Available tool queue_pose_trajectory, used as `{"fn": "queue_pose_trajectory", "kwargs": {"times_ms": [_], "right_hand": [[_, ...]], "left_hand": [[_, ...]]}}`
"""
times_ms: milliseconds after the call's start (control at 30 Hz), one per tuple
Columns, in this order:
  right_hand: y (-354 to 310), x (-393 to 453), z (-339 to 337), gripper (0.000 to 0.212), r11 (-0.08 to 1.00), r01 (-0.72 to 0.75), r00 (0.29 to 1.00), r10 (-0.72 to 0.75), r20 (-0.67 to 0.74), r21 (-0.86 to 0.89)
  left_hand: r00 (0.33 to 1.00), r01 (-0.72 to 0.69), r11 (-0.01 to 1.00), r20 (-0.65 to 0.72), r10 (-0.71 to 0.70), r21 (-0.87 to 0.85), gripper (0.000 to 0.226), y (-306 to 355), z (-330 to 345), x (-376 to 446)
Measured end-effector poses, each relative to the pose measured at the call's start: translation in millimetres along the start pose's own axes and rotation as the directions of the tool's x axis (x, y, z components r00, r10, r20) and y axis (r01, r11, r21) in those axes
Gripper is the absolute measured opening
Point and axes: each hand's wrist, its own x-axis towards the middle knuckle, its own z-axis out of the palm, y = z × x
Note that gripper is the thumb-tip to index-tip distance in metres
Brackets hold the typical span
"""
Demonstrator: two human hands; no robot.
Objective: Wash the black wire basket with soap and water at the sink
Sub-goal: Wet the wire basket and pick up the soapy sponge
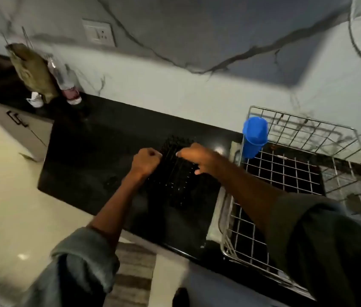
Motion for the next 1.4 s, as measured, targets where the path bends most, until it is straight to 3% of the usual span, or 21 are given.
{"fn": "queue_pose_trajectory", "kwargs": {"times_ms": [100,200,333,500,667,767,900,1000,1100,1300,1400], "right_hand": [[-6,15,18,0.061,0.972,-0.229,0.973,0.229,0.002,0.048],[0,32,34,0.060,0.927,-0.362,0.932,0.359,0.047,0.100],[8,48,36,0.051,0.874,-0.446,0.895,0.434,0.102,0.194],[12,56,26,0.059,0.844,-0.474,0.880,0.463,0.103,0.252],[6,40,1,0.051,0.856,-0.398,0.917,0.375,0.133,0.329],[-2,14,-29,0.029,0.850,-0.258,0.966,0.232,0.114,0.459],[-12,-37,-79,0.031,0.861,-0.070,0.997,0.078,0.005,0.504],[-5,-82,-117,0.018,0.886,0.022,0.998,0.005,-0.057,0.462],[13,-121,-152,0.016,0.877,0.064,0.997,-0.035,-0.068,0.477],[75,-179,-229,0.021,0.877,0.156,0.986,-0.112,-0.122,0.455],[122,-217,-277,0.026,0.911,0.228,0.961,-0.152,-0.232,0.345]], "left_hand": [[0.994,0.095,0.995,0.052,-0.096,0.022,0.027,-14,6,17],[0.973,0.188,0.982,0.133,-0.187,0.001,0.033,-38,17,43],[0.964,0.188,0.980,0.205,-0.171,-0.067,0.002,-53,26,55],[0.964,0.182,0.972,0.224,-0.146,-0.148,0.008,-32,15,37],[0.990,0.030,0.984,0.139,-0.005,-0.174,0.007,10,-18,30],[0.988,-0.067,0.971,0.119,0.097,-0.230,0.011,58,-44,19],[0.972,-0.185,0.955,0.097,0.212,-0.231,0.012,129,-70,-18],[0.960,-0.239,0.943,0.090,0.265,-0.231,0.011,176,-72,-60],[0.961,-0.250,0.943,0.060,0.269,-0.219,0.008,211,-63,-100],[0.973,-0.226,0.930,-0.018,0.231,-0.291,0.044,248,12,-185],[0.981,-0.141,0.888,0.061,0.186,-0.439,0.051,267,59,-225]]}}
